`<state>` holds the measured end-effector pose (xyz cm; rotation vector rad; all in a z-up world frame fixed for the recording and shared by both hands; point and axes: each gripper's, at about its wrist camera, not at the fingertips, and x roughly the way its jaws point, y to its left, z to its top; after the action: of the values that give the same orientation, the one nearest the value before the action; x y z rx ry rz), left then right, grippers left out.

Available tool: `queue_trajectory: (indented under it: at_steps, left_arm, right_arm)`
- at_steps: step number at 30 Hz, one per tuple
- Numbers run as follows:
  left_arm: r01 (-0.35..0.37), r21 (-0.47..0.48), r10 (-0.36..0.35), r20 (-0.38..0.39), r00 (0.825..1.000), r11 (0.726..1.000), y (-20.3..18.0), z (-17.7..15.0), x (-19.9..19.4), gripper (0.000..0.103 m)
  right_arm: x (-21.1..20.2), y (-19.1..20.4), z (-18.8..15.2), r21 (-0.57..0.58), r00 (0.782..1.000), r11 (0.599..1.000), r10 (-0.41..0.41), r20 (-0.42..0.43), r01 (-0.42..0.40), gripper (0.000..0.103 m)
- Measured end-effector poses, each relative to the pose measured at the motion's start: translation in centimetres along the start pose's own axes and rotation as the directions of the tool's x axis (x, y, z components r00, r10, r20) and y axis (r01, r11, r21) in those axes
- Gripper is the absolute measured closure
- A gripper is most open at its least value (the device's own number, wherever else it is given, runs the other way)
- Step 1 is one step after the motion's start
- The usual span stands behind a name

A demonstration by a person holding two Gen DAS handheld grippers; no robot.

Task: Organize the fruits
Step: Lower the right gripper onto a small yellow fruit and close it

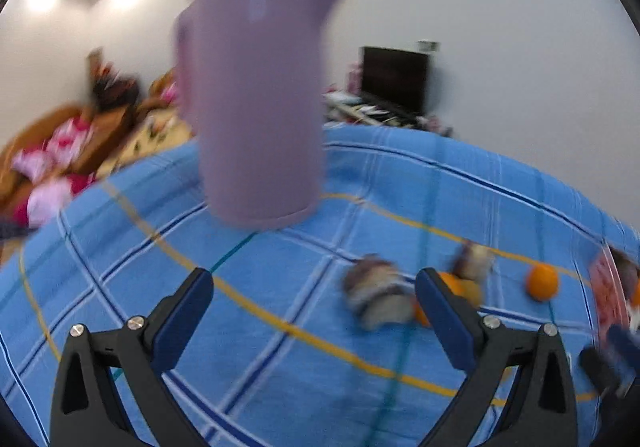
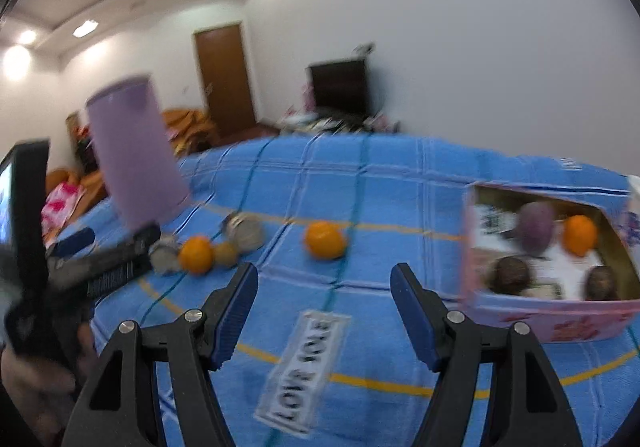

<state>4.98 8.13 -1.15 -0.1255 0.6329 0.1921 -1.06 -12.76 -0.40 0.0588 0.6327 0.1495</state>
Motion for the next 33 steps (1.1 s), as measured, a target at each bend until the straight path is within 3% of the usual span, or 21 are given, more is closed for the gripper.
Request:
queue_trajectory:
  at_steps: [3, 8, 9, 13, 14, 19, 24, 28, 33]
  left_arm:
    - [-0.039, -0.055, 0.038, -0.022, 0.999, 0.998, 1.8, 0.0, 0.7, 0.0]
    - [-0.088, -0.094, 0.086, -0.022, 0.996, 0.992, 3.2, 0.0, 1.2, 0.001]
    - [-0.089, -0.097, 0.087, -0.027, 0.996, 0.991, 3.3, 0.0, 1.4, 0.001]
    - [-0.071, -0.111, 0.065, -0.059, 0.996, 0.991, 3.8, 0.1, 2.1, 0.001]
    - [-0.069, -0.118, 0.062, -0.062, 0.996, 0.991, 4.0, 0.1, 2.1, 0.001]
    - [-0.025, -0.145, 0.017, -0.057, 0.998, 0.989, 4.1, -0.1, 2.1, 0.001]
    - [0.007, -0.107, -0.013, -0.058, 0.998, 0.994, 2.9, 0.0, 1.7, 0.001]
    - [0.05, -0.072, -0.055, -0.063, 0.996, 0.996, 0.9, 1.0, 0.7, 0.001]
    - [0.087, -0.015, -0.088, -0.143, 0.986, 0.996, -1.9, 2.7, 2.1, 0.005]
  right_arm:
    - [2.1, 1.7, 0.1, -0.038, 0.994, 0.997, 0.06, -0.09, -0.064, 0.034]
    - [5.1, 5.1, 0.1, -0.1, 0.973, 0.983, 0.129, -0.193, -0.151, 0.051]
    - [5.6, 5.7, 0.2, -0.113, 0.969, 0.982, 0.125, -0.213, -0.151, 0.052]
    - [7.7, 7.1, 0.1, -0.137, 0.95, 0.978, 0.111, -0.293, -0.156, 0.071]
    - [7.7, 7.2, 0.2, -0.142, 0.952, 0.978, 0.106, -0.287, -0.152, 0.075]
    - [7.3, 6.2, 0.3, -0.101, 0.954, 0.983, 0.123, -0.272, -0.156, 0.075]
    - [4.4, 3.3, 0.7, 0.006, 0.981, 0.988, 0.157, -0.118, -0.157, 0.075]
    - [2.7, 2.4, 0.9, 0.017, 0.991, 0.992, 0.127, -0.041, -0.127, 0.075]
    - [2.1, 2.1, 1.0, 0.0, 0.993, 0.993, 0.12, -0.022, -0.12, 0.075]
